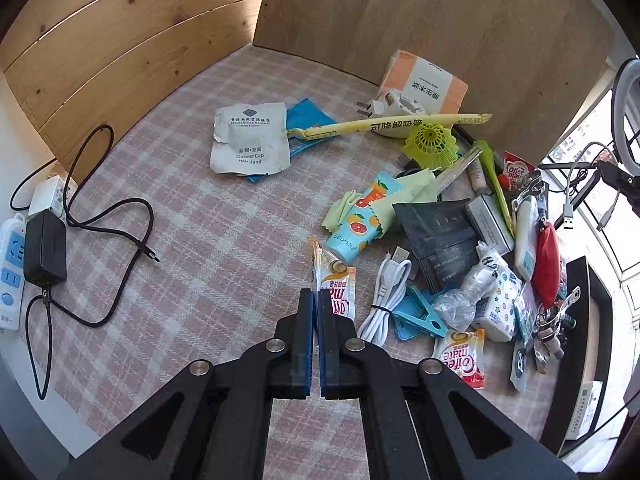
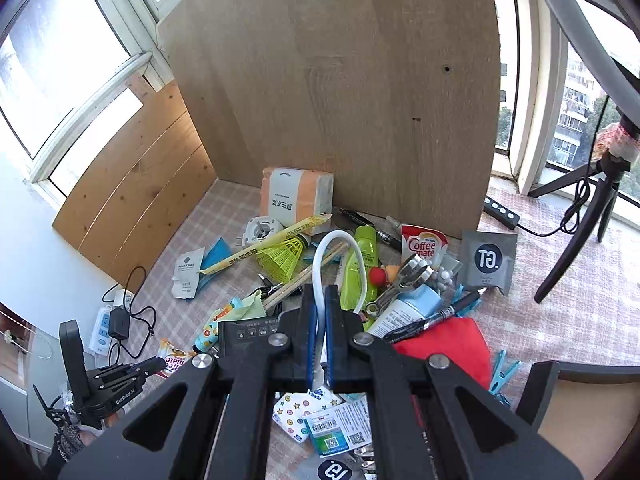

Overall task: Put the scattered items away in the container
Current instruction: 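Carry cable and sachet over the black tray and open both grippers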

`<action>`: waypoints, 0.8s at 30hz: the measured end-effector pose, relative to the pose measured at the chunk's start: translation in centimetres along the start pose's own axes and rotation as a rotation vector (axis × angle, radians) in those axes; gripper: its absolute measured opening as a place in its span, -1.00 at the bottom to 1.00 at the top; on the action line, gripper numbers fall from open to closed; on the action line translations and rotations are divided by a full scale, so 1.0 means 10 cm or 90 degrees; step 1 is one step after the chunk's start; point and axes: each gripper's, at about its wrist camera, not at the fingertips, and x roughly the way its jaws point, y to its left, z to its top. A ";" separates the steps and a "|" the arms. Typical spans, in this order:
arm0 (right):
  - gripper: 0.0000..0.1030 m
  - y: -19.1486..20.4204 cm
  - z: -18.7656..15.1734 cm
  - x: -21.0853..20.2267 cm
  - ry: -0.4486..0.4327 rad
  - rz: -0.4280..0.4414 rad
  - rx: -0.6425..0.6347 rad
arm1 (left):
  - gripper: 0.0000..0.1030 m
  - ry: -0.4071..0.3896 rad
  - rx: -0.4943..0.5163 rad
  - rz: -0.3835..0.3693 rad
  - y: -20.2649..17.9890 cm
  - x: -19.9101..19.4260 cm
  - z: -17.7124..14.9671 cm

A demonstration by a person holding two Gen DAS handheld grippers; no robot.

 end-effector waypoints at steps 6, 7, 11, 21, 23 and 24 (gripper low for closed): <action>-0.92 -0.41 -0.27 -0.42 -0.018 -0.028 0.059 | -0.98 -0.018 0.051 -0.046 -0.43 -0.22 0.09; -0.92 -0.48 -0.33 -0.51 -0.022 -0.040 0.069 | -0.98 -0.020 0.066 -0.058 -0.55 -0.25 0.10; -0.92 -0.79 -0.55 -0.91 -0.041 -0.084 0.108 | -0.98 -0.016 0.120 -0.123 -1.07 -0.36 0.08; -0.92 -1.69 -1.12 -1.73 -0.070 -0.203 0.225 | -0.98 0.027 0.280 -0.258 -2.61 -0.51 -0.34; -0.92 -1.83 -1.22 -1.84 -0.074 -0.228 0.238 | -0.98 0.037 0.326 -0.271 -2.94 -0.53 -0.51; -0.92 -1.89 -1.26 -1.89 -0.077 -0.239 0.245 | -0.97 0.039 0.347 -0.276 -3.09 -0.55 -0.59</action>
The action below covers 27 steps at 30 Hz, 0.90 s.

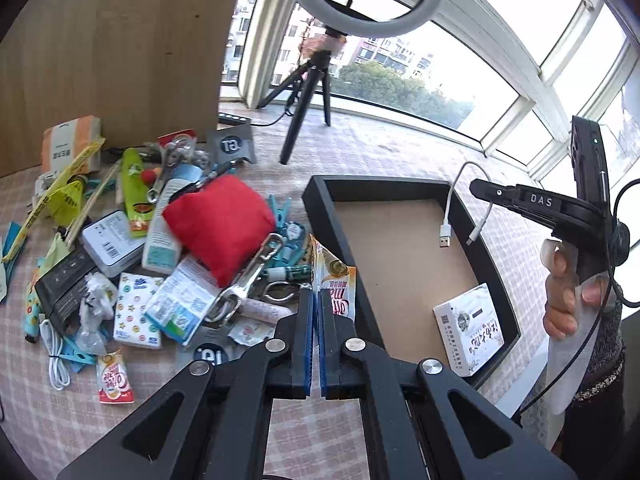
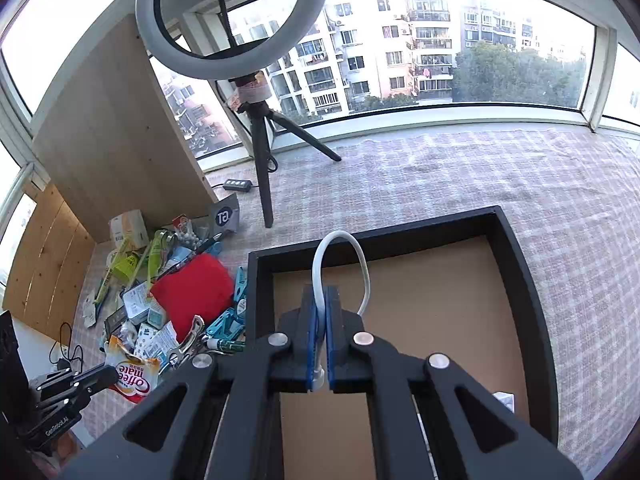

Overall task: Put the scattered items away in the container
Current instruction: 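Carry cable and sachet over the black tray and open both grippers, then reach the right gripper to the silver metal clip while the left reaches the coiled white cable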

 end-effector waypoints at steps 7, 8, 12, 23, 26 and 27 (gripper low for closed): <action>-0.92 -0.47 -0.07 -0.14 -0.012 -0.041 0.050 | -0.97 0.026 0.101 -0.051 -0.92 0.26 -0.03; -0.92 -0.51 -0.09 -0.16 -0.013 -0.046 0.054 | -0.97 0.029 0.113 -0.053 -1.01 0.28 -0.05; -0.91 -0.67 -0.13 -0.22 -0.025 -0.063 0.071 | -0.90 0.067 0.156 -0.095 -1.33 0.40 -0.12; 0.00 -0.59 -0.20 -0.14 -0.002 -0.046 0.086 | -0.17 0.057 0.141 -0.060 -1.24 0.39 -0.14; 0.00 -0.46 -0.22 -0.08 0.006 -0.039 0.076 | -0.19 0.042 0.132 -0.037 -1.09 0.33 -0.13; 0.00 -0.41 -0.22 -0.06 0.009 -0.033 0.070 | -0.19 0.035 0.129 -0.026 -1.03 0.30 -0.13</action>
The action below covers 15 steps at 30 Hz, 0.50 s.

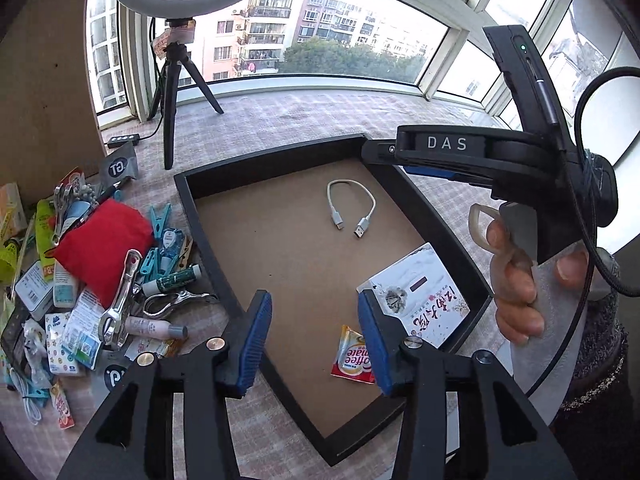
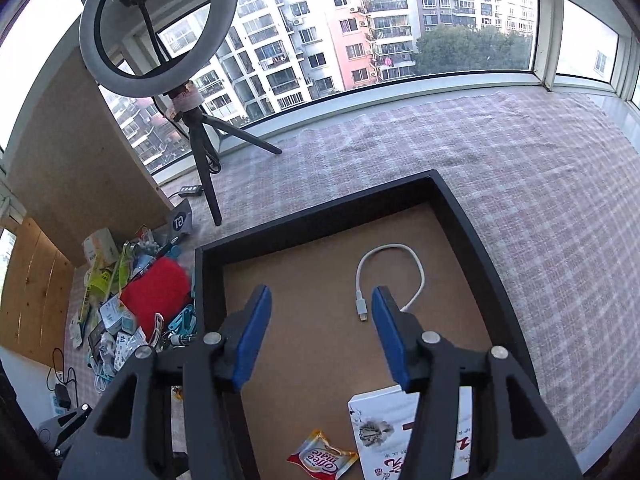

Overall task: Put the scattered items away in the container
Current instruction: 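Reach the right gripper to the silver metal clip while the left reaches the coiled white cable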

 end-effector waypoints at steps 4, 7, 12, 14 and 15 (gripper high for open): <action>0.00 0.23 -0.05 0.10 0.017 0.019 -0.022 | -0.19 -0.017 -0.037 0.034 0.34 -0.13 -0.05; 0.00 0.43 -0.09 0.18 0.030 0.037 -0.044 | -0.19 -0.031 -0.065 0.080 0.68 -0.24 -0.15; 0.00 0.86 -0.16 0.32 0.057 0.076 -0.097 | -0.19 -0.027 -0.155 0.148 1.44 -0.40 -0.47; 0.00 1.04 -0.20 0.39 0.074 0.092 -0.113 | -0.19 -0.022 -0.192 0.185 1.78 -0.46 -0.66; 0.00 1.12 -0.23 0.43 0.081 0.099 -0.120 | -0.19 -0.017 -0.212 0.204 1.95 -0.49 -0.75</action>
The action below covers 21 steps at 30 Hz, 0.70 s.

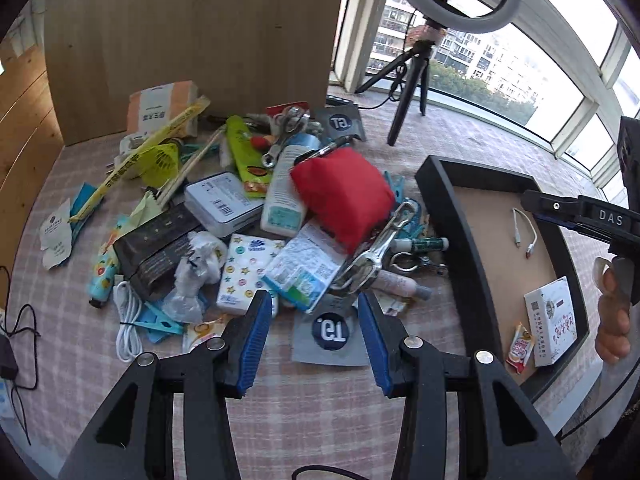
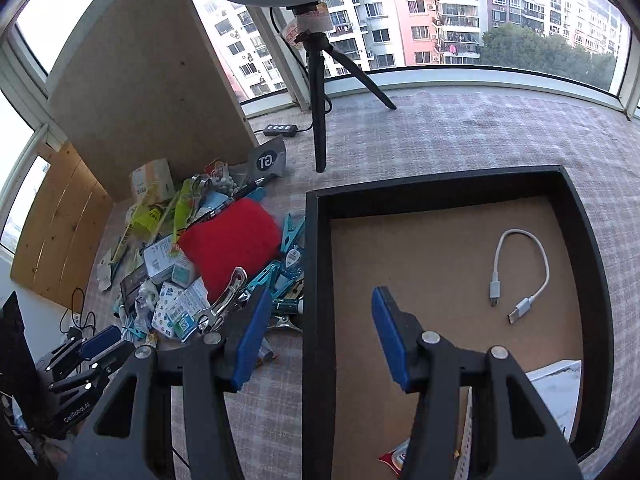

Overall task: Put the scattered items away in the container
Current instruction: 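Reach the right gripper to the silver metal clip while the left reaches the coiled white cable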

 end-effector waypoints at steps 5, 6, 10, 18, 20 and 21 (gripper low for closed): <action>0.00 0.39 -0.06 0.29 0.035 0.005 -0.025 | -0.19 0.019 -0.102 0.070 0.86 0.08 -0.23; 0.00 0.45 -0.07 0.35 0.041 0.014 -0.020 | -0.19 0.021 -0.114 0.085 0.98 0.09 -0.27; 0.00 0.65 -0.11 0.65 0.094 0.055 0.008 | -0.19 0.034 -0.150 0.112 1.34 0.13 -0.45; -0.01 0.94 -0.18 1.11 0.164 0.027 0.021 | -0.19 0.044 -0.161 0.105 1.52 0.26 -0.57; -0.02 0.96 -0.18 1.17 0.176 0.027 0.031 | -0.19 0.043 -0.163 0.103 1.54 0.29 -0.56; -0.03 0.96 -0.18 1.20 0.179 0.023 0.034 | -0.19 0.044 -0.164 0.101 1.55 0.31 -0.56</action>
